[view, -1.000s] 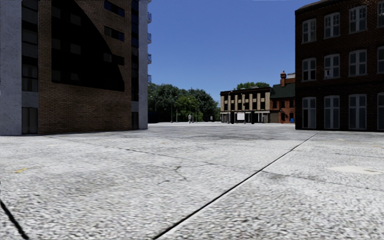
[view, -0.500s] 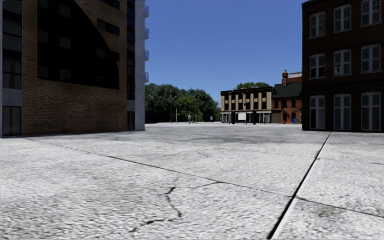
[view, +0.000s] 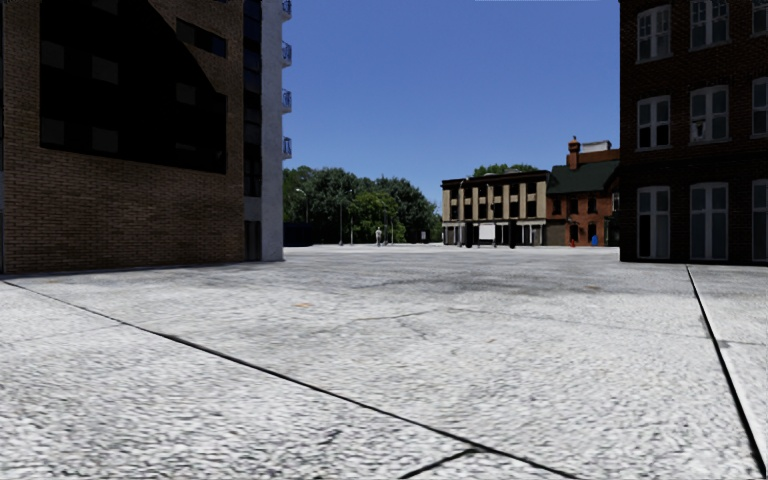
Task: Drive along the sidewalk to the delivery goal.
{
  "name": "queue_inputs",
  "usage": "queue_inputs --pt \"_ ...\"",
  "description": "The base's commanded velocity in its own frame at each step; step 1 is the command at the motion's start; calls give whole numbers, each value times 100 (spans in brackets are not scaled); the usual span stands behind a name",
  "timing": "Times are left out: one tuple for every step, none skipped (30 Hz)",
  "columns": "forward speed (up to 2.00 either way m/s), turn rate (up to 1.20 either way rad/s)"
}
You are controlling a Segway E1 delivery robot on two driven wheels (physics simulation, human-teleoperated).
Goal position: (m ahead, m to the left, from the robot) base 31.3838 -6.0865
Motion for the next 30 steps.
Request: queue_inputs --pt "200 0" --pt "200 0" --pt "200 0" --pt "200 0" --pt "200 0" --pt "200 0" --pt "200 0" --pt "200 0" --pt "200 0" --pt "200 0" --pt "200 0" --pt "200 0" --pt "200 0" --pt "200 0" --pt "200 0" --pt "200 0" --pt "200 0" --pt "200 0" --pt "200 0" --pt "200 0" --pt "200 0" --pt "200 0" --pt "200 0" --pt "200 0" --pt "200 0" --pt "200 0" --pt "200 0" --pt "200 0" --pt "200 0" --pt "200 0"
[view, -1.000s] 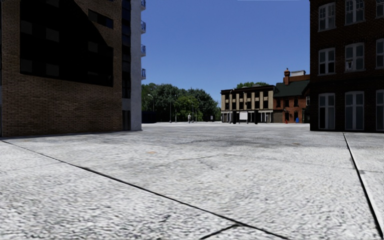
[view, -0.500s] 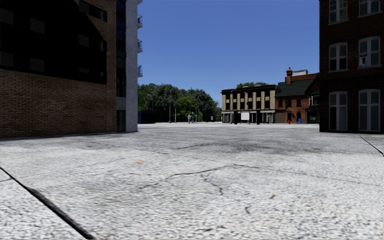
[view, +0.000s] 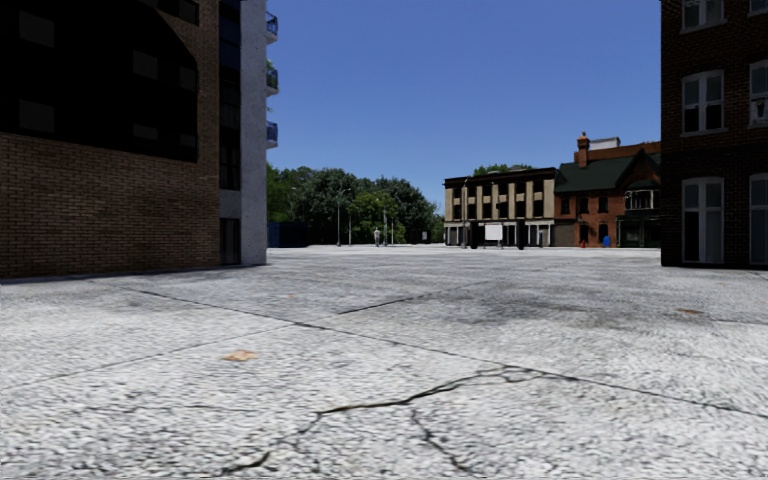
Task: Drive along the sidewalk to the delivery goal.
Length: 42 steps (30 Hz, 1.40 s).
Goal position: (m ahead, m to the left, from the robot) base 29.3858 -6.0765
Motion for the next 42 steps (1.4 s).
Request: queue_inputs --pt "200 0" --pt "200 0" --pt "200 0" --pt "200 0" --pt "200 0" --pt "200 0" --pt "200 0" --pt "200 0" --pt "200 0" --pt "200 0" --pt "200 0" --pt "200 0" --pt "200 0" --pt "200 0" --pt "200 0" --pt "200 0" --pt "200 0" --pt "200 0" --pt "200 0" --pt "200 0" --pt "200 0" --pt "200 0" --pt "200 0" --pt "200 0" --pt "200 0" --pt "200 0" --pt "200 0" --pt "200 0" --pt "200 0" --pt "200 0" --pt "200 0" --pt "200 0" --pt "200 0" --pt "200 0" --pt "200 0" --pt "200 0" --pt "200 0" --pt "200 0" --pt "200 0" --pt "200 0" --pt "200 0" --pt "200 0"
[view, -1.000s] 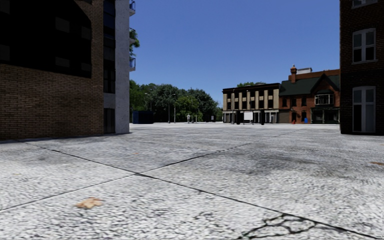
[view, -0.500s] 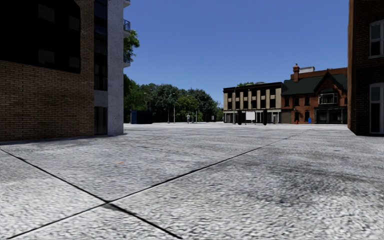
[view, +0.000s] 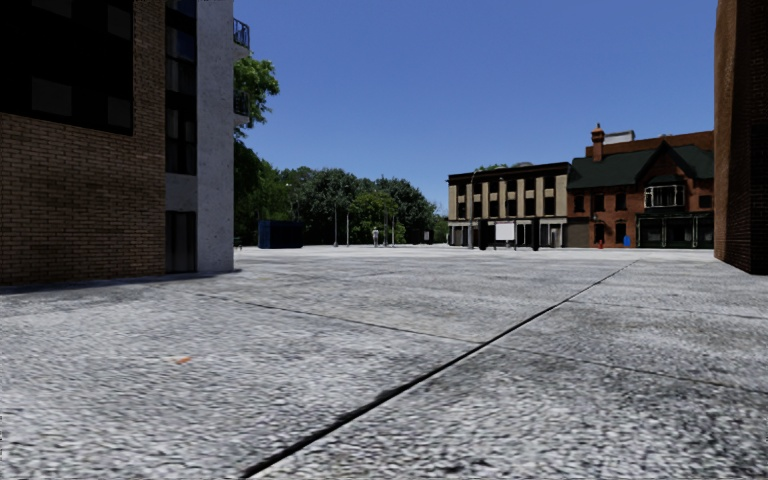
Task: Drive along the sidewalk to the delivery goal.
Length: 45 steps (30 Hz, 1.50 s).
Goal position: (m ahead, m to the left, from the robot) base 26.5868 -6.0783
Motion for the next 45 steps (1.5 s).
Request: queue_inputs --pt "200 0" --pt "200 0" --pt "200 0" --pt "200 0" --pt "200 0" --pt "200 0" --pt "200 0" --pt "200 0" --pt "200 0" --pt "200 0" --pt "200 0" --pt "200 0" --pt "200 0" --pt "200 0" --pt "200 0" --pt "200 0" --pt "200 0" --pt "200 0" --pt "200 0" --pt "200 0" --pt "200 0" --pt "200 0" --pt "200 0" --pt "200 0" --pt "200 0" --pt "200 0" --pt "200 0" --pt "200 0" --pt "200 0" --pt "200 0" --pt "200 0" --pt "200 0" --pt "200 0" --pt "200 0" --pt "200 0" --pt "200 0" --pt "200 0" --pt "200 0" --pt "200 0" --pt "200 0" --pt "200 0" --pt "200 0" --pt "200 0" --pt "200 0" --pt "200 0"
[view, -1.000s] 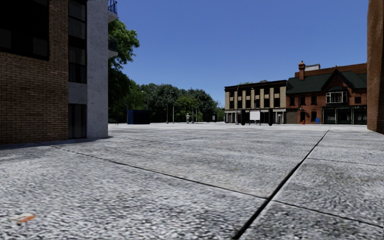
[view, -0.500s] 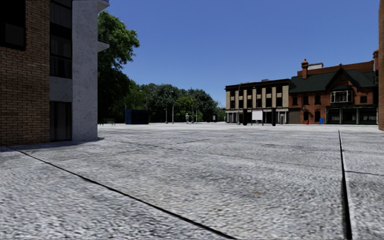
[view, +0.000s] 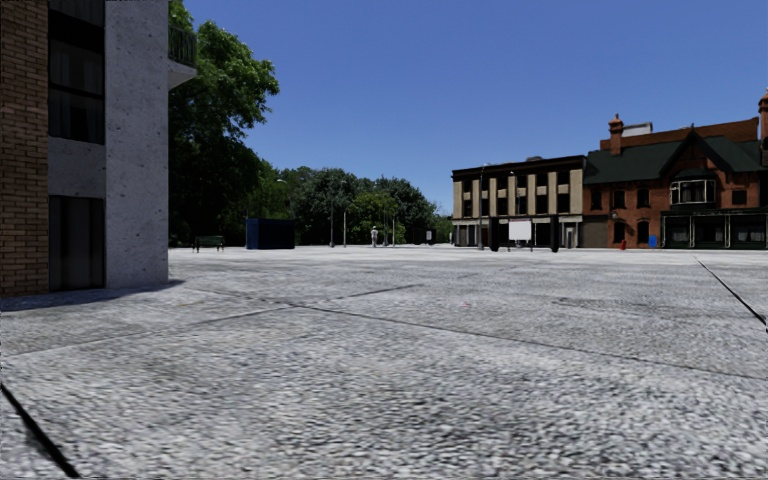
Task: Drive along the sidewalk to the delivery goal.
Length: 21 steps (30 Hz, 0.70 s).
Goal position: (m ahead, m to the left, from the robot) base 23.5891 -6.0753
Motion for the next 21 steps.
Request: queue_inputs --pt "200 0" --pt "200 0" --pt "200 0" --pt "200 0" --pt "200 0" --pt "200 0" --pt "200 0" --pt "200 0" --pt "200 0" --pt "200 0" --pt "200 0" --pt "200 0" --pt "200 0" --pt "200 0" --pt "200 0" --pt "200 0" --pt "200 0" --pt "200 0" --pt "200 0" --pt "200 0" --pt "200 0"
